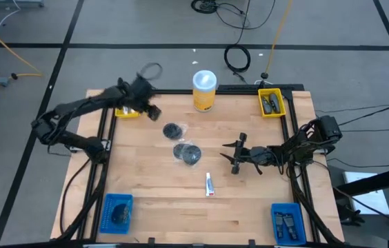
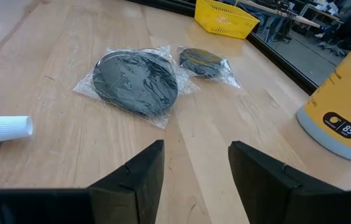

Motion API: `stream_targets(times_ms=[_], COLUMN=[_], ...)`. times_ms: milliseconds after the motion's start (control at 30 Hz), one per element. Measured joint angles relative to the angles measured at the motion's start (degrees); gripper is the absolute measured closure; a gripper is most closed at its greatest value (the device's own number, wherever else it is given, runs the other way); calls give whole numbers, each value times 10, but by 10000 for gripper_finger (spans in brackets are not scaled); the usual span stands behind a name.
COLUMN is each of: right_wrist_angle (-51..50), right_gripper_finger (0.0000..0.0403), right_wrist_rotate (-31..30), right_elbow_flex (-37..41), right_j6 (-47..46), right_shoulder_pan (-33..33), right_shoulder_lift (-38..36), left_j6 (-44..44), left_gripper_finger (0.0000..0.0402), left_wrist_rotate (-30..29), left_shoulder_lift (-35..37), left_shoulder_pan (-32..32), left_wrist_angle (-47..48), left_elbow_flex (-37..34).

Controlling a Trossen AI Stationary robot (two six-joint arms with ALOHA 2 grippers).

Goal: Pick & Place Travel size toiletries
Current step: Put the black hairbrush into the left blue bin

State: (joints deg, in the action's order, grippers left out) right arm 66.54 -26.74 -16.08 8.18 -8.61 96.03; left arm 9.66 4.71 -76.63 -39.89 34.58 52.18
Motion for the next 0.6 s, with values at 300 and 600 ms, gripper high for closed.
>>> stream_targets(times_ms=[300,600], right_wrist_angle=[-2,0], right_gripper_finger=[232,232], right_wrist_rotate=[0,0], right_elbow_flex=[0,0], right_j6=[0,0], right_shoulder_pan=[0,0], right_shoulder_lift=[0,0], left_j6=[-211,-317], left_gripper_finger=[231,190], left_wrist_rotate=[0,-110], left_shoulder_lift=[-45,-164], left_shoulder_pan=[307,467], left_wrist_angle=[-212,-347], left_elbow_flex=[-33,-36])
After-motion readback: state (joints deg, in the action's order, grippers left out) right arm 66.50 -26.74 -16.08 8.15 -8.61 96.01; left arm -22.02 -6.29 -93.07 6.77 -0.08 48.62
